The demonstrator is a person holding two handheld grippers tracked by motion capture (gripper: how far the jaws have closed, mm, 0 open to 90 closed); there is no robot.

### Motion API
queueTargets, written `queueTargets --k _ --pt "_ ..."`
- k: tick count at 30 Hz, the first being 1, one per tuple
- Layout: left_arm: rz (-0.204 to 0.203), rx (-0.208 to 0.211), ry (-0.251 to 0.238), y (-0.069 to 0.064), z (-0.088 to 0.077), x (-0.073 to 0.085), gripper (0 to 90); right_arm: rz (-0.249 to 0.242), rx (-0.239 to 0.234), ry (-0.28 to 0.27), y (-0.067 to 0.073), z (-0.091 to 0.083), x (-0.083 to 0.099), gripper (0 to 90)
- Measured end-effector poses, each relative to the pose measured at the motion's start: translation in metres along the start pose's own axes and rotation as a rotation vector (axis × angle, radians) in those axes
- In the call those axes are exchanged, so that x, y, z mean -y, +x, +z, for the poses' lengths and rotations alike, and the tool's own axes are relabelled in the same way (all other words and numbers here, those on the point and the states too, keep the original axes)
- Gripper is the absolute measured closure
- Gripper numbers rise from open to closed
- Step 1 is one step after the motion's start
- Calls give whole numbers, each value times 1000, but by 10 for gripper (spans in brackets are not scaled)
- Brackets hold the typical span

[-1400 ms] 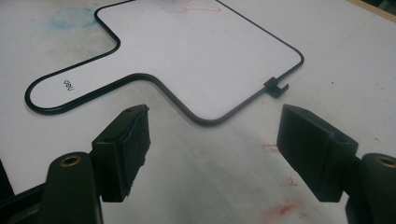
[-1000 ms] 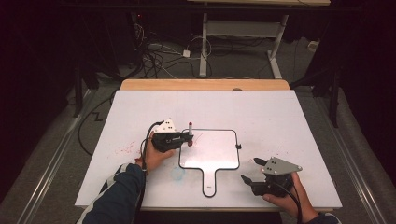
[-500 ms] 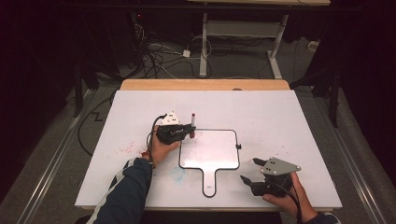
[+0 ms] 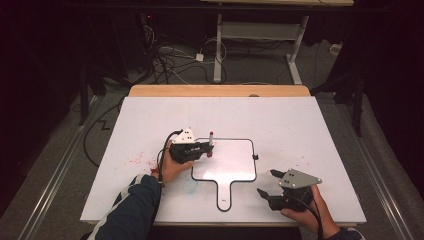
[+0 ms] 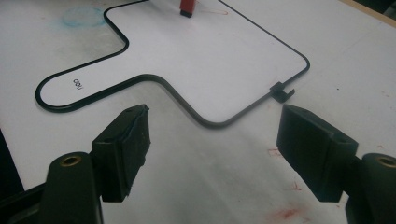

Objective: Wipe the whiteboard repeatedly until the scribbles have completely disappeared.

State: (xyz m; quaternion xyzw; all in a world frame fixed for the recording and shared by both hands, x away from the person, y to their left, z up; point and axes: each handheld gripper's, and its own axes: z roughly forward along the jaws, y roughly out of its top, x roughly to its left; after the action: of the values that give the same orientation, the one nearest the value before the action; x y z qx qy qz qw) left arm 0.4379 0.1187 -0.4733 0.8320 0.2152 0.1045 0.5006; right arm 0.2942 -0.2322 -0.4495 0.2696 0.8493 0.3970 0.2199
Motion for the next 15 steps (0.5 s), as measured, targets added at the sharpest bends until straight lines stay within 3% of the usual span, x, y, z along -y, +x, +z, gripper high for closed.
queueTargets --k 8,10,15 --pt "-45 -70 4 25 -4 0 786 1 -2 -2 -1 -1 1 266" --pt "-67 -61 -1 25 -6 3 786 0 0 -2 -1 -1 2 266" --pt "-50 -17 2 14 -15 8 786 -1 3 -5 -1 -3 2 267"
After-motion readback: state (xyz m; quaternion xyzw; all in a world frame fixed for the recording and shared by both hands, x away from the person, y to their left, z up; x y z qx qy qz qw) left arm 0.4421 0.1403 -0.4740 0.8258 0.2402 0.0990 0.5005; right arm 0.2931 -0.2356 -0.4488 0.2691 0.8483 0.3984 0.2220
